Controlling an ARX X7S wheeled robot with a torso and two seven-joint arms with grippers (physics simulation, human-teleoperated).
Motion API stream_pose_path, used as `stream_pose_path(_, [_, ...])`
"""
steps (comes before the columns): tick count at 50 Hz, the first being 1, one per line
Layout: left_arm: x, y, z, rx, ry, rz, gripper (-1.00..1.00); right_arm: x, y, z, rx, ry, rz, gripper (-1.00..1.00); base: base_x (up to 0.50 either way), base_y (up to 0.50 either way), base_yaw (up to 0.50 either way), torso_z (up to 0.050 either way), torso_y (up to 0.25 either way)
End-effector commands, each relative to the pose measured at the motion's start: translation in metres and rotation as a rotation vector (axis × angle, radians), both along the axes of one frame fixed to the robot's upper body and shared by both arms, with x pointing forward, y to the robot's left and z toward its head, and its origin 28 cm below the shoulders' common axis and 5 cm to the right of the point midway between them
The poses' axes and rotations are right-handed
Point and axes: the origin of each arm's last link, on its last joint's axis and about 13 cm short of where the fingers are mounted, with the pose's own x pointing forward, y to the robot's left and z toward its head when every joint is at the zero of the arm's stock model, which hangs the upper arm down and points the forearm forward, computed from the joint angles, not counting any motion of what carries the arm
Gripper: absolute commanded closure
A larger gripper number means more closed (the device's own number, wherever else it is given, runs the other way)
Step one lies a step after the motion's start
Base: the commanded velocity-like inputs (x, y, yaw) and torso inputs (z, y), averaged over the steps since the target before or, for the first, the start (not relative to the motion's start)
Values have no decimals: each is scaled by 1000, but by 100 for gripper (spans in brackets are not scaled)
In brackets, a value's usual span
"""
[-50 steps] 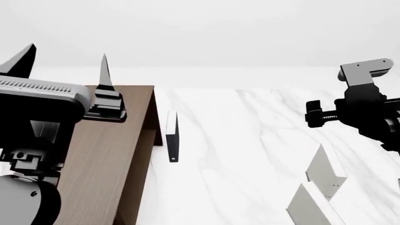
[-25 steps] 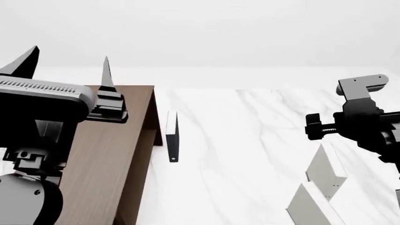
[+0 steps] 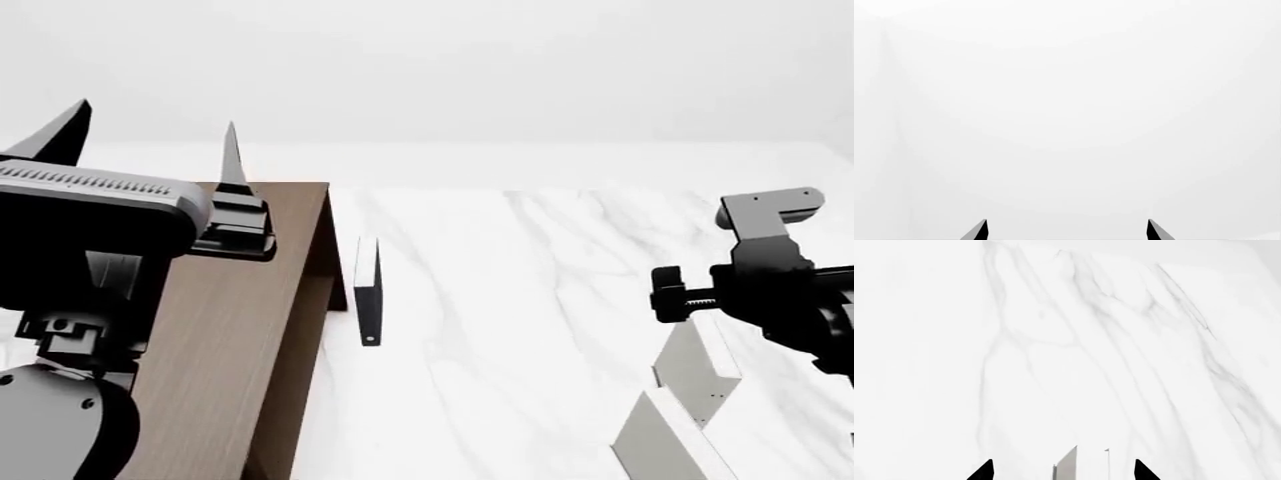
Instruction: Pick up the book on the right and place it under the cabinet shelf.
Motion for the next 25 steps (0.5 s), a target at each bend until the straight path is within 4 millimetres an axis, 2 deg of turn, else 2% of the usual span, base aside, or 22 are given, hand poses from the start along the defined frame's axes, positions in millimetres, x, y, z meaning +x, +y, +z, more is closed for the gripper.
stream_pose_path(1, [2, 0, -2, -1, 5, 0, -100, -1, -1, -18, 10, 24, -8, -100, 0, 0, 0, 0, 0])
stream_pose_path(9, [0, 1, -3, -3, 8, 3, -100, 6, -2, -29, 9, 36, -27, -100, 0, 0, 0, 0, 0])
stream_pose_path(25, [0, 1, -5, -3, 11, 4, -100, 7, -4, -36, 5, 37, -45, -100, 0, 0, 0, 0, 0])
